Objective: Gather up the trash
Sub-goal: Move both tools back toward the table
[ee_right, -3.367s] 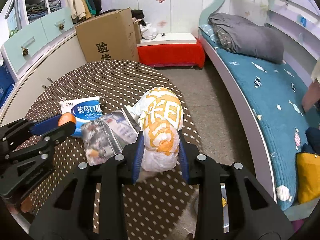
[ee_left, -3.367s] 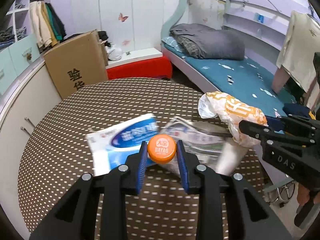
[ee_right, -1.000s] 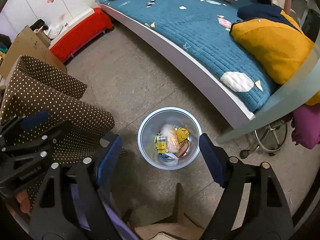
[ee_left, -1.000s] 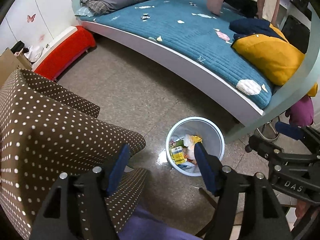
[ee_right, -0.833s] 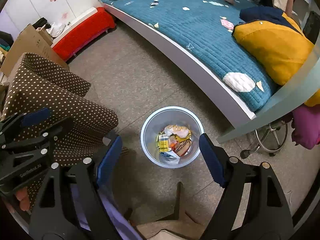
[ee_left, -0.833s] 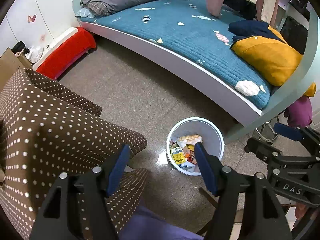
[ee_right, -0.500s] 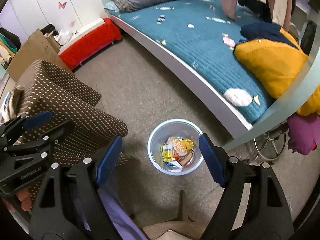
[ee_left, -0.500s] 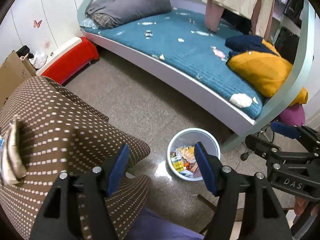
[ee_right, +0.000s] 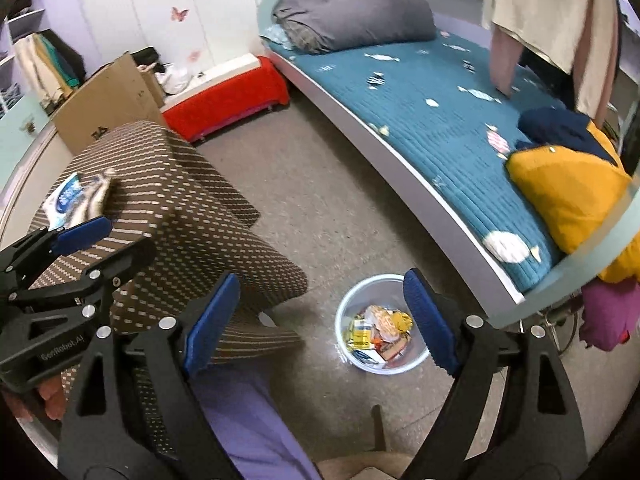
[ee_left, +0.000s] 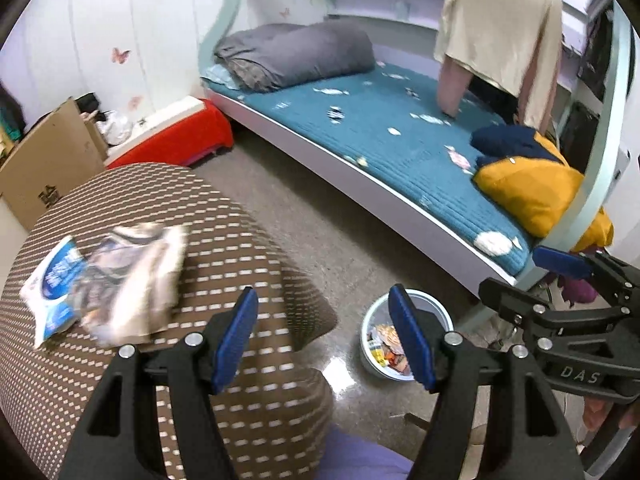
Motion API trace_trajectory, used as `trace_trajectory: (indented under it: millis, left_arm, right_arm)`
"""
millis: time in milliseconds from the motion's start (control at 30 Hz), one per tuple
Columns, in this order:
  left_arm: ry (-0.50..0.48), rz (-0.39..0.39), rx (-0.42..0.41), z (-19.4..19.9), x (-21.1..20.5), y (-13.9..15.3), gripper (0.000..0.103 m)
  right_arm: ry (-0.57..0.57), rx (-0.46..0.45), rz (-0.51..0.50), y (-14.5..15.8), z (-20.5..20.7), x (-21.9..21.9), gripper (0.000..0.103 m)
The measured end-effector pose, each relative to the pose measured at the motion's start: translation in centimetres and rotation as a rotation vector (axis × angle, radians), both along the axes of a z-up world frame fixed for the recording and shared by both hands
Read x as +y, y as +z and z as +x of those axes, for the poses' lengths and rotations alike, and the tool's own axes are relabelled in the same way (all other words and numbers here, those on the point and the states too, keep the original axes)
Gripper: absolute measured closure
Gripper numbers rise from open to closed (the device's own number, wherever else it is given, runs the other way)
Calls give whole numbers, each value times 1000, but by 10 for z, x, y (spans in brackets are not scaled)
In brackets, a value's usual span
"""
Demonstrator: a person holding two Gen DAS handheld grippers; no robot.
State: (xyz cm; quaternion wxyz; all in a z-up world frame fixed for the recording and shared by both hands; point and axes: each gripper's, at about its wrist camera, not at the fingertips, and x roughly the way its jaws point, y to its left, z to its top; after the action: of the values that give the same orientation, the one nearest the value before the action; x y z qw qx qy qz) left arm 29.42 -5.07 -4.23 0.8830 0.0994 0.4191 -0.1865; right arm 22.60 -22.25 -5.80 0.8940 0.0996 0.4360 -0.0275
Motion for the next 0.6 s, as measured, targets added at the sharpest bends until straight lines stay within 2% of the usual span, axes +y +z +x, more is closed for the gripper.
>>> trace_trajectory:
  millis: [200, 333, 600]
  left_arm:
    - [81, -14, -29, 1, 46, 13, 37]
    - [140, -28, -45, 2, 79, 21, 37]
    - [281, -40, -52, 7, 150, 29, 30]
  right_arm:
    - [58, -26, -8, 14, 10, 37, 19]
    - [101, -39, 20, 20, 19, 56, 19]
    - [218, -43, 23, 26, 42, 115, 19]
